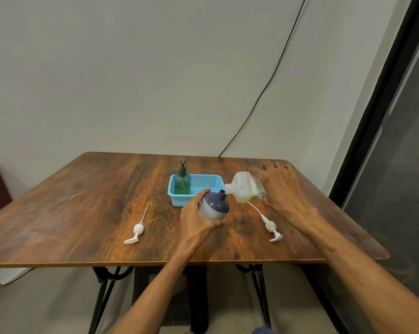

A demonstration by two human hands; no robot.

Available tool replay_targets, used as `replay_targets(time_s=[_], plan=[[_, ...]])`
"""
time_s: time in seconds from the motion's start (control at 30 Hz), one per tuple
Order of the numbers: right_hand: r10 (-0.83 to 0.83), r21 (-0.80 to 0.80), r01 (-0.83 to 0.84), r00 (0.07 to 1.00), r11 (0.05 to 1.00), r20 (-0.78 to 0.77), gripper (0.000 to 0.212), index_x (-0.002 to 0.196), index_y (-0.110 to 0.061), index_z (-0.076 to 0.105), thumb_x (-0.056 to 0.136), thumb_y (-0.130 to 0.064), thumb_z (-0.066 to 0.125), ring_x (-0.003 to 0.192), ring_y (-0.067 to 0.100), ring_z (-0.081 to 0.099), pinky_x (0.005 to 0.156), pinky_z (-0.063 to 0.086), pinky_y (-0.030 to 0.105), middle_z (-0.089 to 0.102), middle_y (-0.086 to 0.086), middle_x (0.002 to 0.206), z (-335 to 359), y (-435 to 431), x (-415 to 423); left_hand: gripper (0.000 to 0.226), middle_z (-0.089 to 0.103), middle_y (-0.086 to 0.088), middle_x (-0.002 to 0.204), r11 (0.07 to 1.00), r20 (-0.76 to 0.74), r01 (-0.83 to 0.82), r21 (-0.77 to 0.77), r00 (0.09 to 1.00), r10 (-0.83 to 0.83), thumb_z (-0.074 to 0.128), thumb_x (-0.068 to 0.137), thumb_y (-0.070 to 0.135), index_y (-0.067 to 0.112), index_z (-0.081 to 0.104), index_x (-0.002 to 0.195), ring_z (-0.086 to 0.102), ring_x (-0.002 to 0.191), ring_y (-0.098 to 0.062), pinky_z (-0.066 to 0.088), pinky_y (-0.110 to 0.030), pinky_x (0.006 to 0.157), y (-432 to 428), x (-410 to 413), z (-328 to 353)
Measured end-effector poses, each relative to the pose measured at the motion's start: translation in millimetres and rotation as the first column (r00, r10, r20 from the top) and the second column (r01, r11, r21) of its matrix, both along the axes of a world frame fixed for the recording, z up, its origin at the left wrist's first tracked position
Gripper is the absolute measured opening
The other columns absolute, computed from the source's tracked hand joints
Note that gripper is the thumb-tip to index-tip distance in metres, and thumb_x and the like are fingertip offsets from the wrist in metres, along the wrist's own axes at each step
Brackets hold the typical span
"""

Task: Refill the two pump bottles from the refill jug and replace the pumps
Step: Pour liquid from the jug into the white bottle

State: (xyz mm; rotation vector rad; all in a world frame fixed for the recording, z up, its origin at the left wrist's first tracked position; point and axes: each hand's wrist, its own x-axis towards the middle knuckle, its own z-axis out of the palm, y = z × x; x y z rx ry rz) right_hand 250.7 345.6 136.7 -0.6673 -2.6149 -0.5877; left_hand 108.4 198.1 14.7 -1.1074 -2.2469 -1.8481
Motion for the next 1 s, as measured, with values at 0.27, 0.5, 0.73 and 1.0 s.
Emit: replay_targets(time_s=[0.27, 0.5, 0.73, 1.0], plan=[[-0.005, 0.023, 0.005, 1.000, 1.000, -0.004, 0.072, 0.137, -0.033, 0.047, 0.074, -0.049, 0.080, 0.112, 0.027, 0.054, 0.099, 0.041, 0.046, 0.056, 0.005, 0.126, -0.7, 0.0, 1.5, 0.093, 0.061, -0.002, 0.131, 1.000, -0.004, -0.009, 0.004, 1.000, 0.009, 0.095, 0.055, 0.026, 0.015, 0.053, 0.137, 0.059, 0.115, -0.015, 0.051, -0.036, 0.101, 0.4, 1.5, -1.8], [-0.001, 0.015, 0.001, 1.000, 1.000, -0.020, 0.076, 0.138, -0.033, 0.047, 0.073, -0.055, 0.079, 0.113, 0.027, 0.054, 0.099, 0.040, 0.046, 0.057, 0.005, 0.126, 0.9, -0.7, 1.2, 0.096, 0.060, -0.003, 0.134, 1.000, 0.008, 0.001, 0.003, 1.000, -0.001, 0.096, 0.054, 0.025, 0.014, 0.051, 0.139, 0.058, 0.118, -0.017, 0.051, -0.036, 0.102, 0.9, 1.2, -0.1], [0.003, 0.009, -0.003, 1.000, 1.000, -0.017, 0.074, 0.138, -0.033, 0.047, 0.074, -0.054, 0.078, 0.113, 0.026, 0.054, 0.100, 0.039, 0.045, 0.056, 0.005, 0.125, 1.6, -2.7, 2.4, 0.094, 0.061, -0.004, 0.132, 1.000, 0.004, -0.009, 0.006, 1.000, 0.009, 0.096, 0.055, 0.026, 0.013, 0.053, 0.137, 0.059, 0.115, -0.017, 0.052, -0.036, 0.100, 1.0, 1.5, -1.1], [-0.009, 0.016, 0.009, 1.000, 1.000, -0.017, 0.076, 0.139, -0.033, 0.046, 0.073, -0.050, 0.081, 0.117, 0.027, 0.054, 0.102, 0.039, 0.045, 0.057, 0.005, 0.127, 0.6, -2.8, 2.2, 0.094, 0.061, -0.003, 0.132, 1.000, 0.004, -0.010, 0.009, 1.000, 0.010, 0.096, 0.055, 0.027, 0.014, 0.053, 0.137, 0.060, 0.115, -0.017, 0.052, -0.036, 0.100, 0.5, 2.2, -1.2]])
